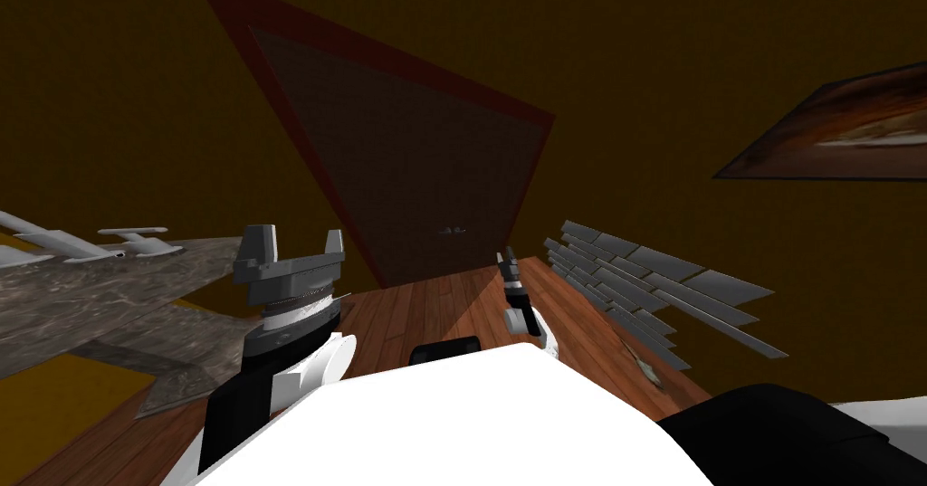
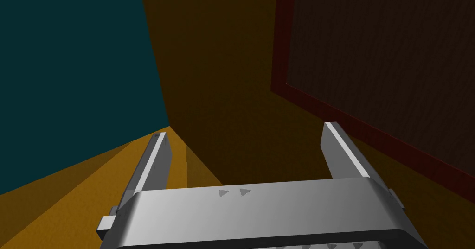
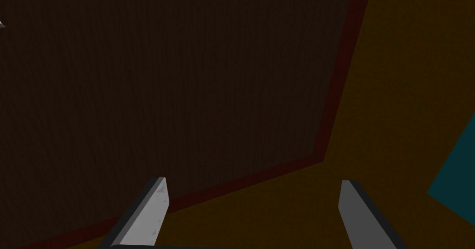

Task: Pull the door open

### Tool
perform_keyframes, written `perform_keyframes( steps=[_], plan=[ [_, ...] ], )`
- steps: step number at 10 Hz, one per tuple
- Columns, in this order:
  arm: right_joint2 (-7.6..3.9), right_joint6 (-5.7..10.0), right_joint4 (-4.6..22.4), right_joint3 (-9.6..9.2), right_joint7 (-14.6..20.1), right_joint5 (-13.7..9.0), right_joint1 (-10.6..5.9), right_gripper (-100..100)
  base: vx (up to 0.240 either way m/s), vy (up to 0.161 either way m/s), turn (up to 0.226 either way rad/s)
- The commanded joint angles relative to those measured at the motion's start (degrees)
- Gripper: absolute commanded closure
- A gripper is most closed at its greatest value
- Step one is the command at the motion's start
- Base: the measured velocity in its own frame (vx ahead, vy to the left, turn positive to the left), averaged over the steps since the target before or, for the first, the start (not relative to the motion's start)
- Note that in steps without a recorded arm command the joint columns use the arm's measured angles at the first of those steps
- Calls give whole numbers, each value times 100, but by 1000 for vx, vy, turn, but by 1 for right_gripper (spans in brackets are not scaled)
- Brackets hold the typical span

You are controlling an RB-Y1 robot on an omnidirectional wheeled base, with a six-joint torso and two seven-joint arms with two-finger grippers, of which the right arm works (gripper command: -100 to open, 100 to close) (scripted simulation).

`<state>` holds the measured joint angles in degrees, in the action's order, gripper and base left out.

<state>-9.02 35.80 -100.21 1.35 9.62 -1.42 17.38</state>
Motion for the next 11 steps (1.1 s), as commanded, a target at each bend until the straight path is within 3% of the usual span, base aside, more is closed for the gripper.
perform_keyframes(
  steps=[1, 2, 10, 11],
  plan=[
    [-39, 76, 264, -22, 24, -20, -35, -100, 103, 31, 86],
    [-39, 76, 264, -22, 24, -20, -35, -100, 66, 26, 20],
    [-299, 449, 1738, -54, 160, -152, -417, -100, 101, 35, 69],
    [-299, 449, 1738, -54, 160, -152, -417, -100, 75, 30, 18]
  ],
)
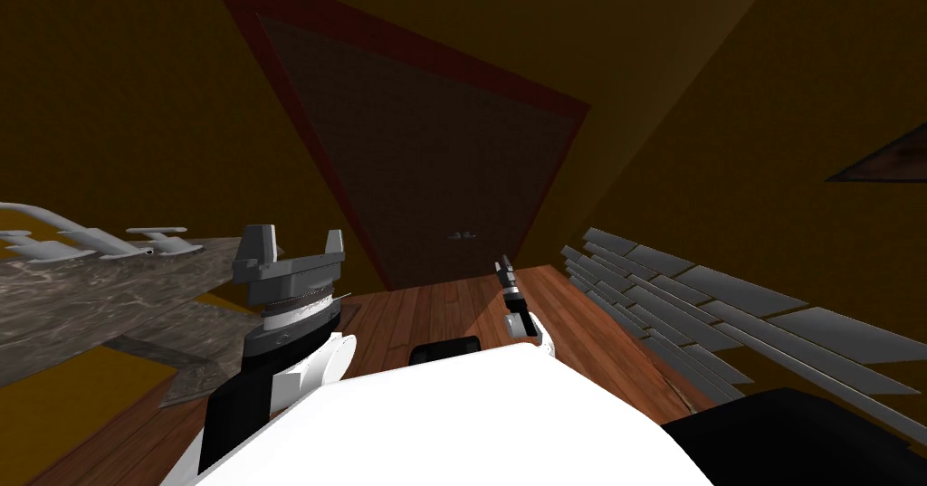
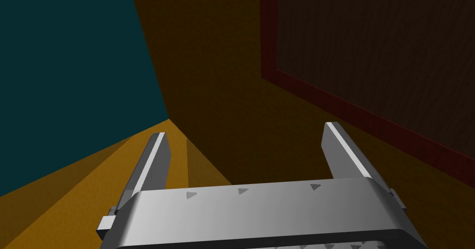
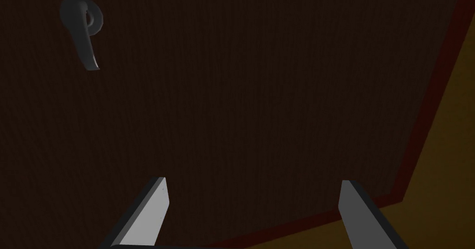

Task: Pull the door open

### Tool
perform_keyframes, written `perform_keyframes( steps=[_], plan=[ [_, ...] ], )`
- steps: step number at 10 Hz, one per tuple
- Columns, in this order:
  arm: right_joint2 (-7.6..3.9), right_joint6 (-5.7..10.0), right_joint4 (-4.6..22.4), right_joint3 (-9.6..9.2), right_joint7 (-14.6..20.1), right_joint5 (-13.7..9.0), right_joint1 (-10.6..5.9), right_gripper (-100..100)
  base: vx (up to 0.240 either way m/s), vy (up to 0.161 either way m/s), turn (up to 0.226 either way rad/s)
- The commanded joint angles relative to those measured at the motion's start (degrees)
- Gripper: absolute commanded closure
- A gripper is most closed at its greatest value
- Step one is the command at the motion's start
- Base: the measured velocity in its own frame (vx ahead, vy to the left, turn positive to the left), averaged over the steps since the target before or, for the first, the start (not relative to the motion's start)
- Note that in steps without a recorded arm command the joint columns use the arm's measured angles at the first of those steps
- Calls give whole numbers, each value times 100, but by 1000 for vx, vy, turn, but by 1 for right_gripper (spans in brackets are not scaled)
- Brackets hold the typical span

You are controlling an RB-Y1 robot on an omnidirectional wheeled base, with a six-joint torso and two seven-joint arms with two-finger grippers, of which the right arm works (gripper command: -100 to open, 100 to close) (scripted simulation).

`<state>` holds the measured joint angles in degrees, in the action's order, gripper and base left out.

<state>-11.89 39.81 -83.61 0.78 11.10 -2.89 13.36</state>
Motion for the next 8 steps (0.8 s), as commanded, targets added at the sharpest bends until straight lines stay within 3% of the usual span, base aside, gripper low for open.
perform_keyframes(
  steps=[1, 2, 8],
  plan=[
    [-44, 95, 264, -2, 30, -21, -63, -100, 49, 16, 50],
    [-44, 95, 264, -2, 30, -21, -63, -100, 39, 11, 23],
    [-233, 371, 1314, -26, 131, -119, -347, -100, 96, 27, 67]
  ],
)
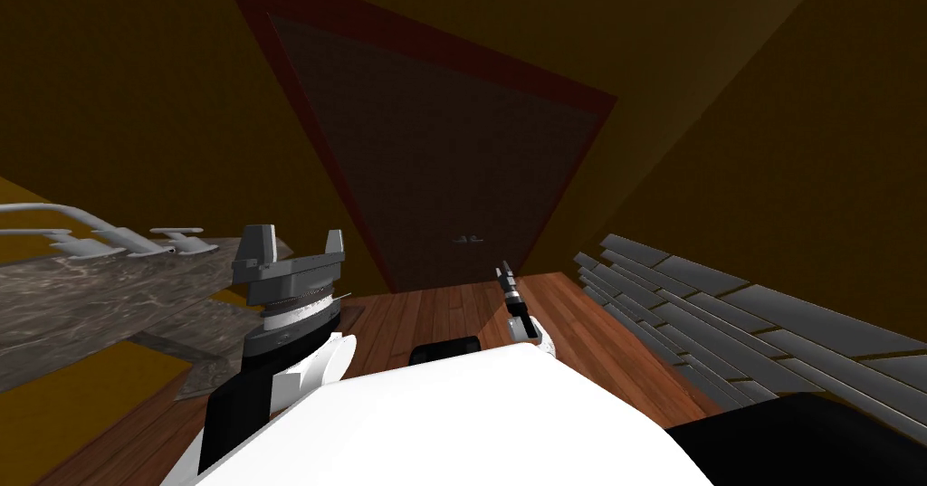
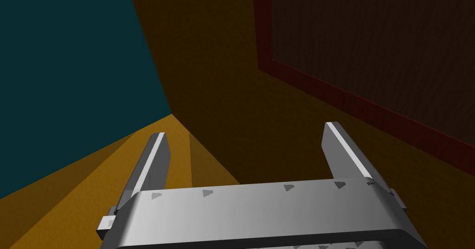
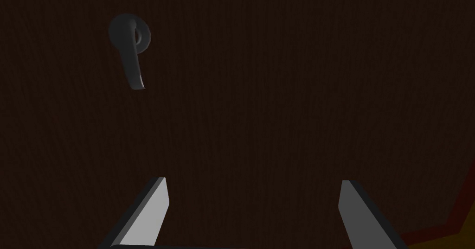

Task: Pull the door open

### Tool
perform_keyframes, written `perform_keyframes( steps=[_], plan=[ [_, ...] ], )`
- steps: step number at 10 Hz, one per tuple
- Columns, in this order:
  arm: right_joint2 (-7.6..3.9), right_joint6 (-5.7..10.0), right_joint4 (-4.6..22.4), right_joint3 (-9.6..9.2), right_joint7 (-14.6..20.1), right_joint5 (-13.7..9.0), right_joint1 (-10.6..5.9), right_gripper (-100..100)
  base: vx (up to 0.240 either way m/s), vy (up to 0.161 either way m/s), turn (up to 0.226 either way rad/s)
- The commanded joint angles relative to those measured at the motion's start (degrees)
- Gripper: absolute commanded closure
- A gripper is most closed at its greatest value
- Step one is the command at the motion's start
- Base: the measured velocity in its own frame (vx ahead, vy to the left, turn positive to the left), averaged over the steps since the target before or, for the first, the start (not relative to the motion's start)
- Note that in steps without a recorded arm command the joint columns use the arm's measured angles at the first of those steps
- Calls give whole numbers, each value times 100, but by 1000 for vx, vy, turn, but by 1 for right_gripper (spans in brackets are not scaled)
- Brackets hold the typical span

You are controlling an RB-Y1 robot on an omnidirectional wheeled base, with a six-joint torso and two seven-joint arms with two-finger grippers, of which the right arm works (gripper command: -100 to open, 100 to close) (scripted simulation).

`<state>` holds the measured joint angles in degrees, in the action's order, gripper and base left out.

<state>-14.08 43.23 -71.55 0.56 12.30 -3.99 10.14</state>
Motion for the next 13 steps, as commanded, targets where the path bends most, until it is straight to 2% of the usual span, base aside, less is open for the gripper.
perform_keyframes(
  steps=[1, 6, 13],
  plan=[
    [-44, 74, 286, -8, 27, -25, -70, -100, 132, 35, 71],
    [-187, 285, 1153, -27, 104, -100, -288, -100, 107, 25, 69],
    [-357, 541, 2156, -50, 198, -189, -553, -100, 104, 9, 56]
  ],
)
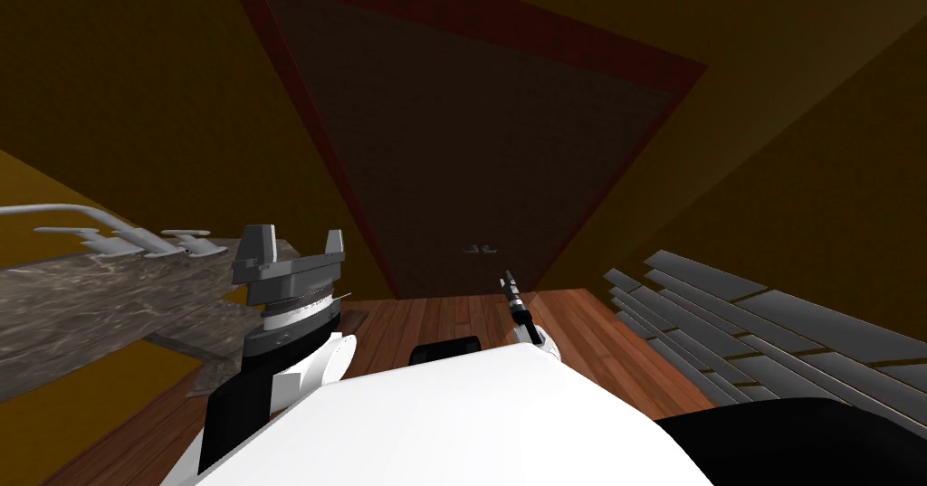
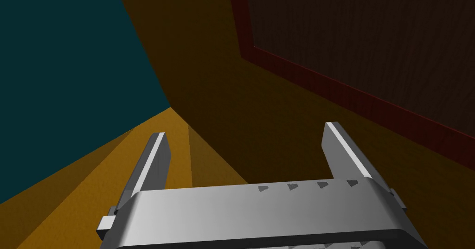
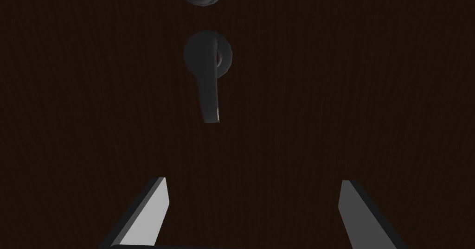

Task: Pull the door open

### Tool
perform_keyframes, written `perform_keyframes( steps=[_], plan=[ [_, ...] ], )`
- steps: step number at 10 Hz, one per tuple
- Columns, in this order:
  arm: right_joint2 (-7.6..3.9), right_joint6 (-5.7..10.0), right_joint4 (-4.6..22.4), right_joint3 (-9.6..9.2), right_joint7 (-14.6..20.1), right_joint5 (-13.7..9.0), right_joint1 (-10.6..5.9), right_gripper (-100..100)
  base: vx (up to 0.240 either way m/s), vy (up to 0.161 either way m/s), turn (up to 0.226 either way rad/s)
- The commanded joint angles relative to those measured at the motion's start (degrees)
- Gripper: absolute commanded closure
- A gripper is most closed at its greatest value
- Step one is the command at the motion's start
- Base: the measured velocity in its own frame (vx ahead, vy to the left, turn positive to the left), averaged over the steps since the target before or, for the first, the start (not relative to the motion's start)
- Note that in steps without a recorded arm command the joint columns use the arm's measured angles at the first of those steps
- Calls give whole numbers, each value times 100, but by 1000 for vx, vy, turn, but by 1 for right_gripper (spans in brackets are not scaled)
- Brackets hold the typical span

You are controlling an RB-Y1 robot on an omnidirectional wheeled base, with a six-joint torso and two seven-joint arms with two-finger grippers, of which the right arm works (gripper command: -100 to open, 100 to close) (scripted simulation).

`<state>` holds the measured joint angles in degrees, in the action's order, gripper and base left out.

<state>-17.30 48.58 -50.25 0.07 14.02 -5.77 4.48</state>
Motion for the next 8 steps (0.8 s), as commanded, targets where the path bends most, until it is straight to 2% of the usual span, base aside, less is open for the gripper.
perform_keyframes(
  steps=[1, 3, 4, 8],
  plan=[
    [-58, 38, 158, -4, 39, -22, -21, -100, 92, 10, 60],
    [-113, 122, 487, -12, 69, -52, -109, -100, 111, 12, 62],
    [-113, 122, 487, -12, 69, -52, -109, -100, 102, 5, 25],
    [-197, 253, 993, -25, 117, -97, -247, -100, 94, -1, 46]
  ],
)
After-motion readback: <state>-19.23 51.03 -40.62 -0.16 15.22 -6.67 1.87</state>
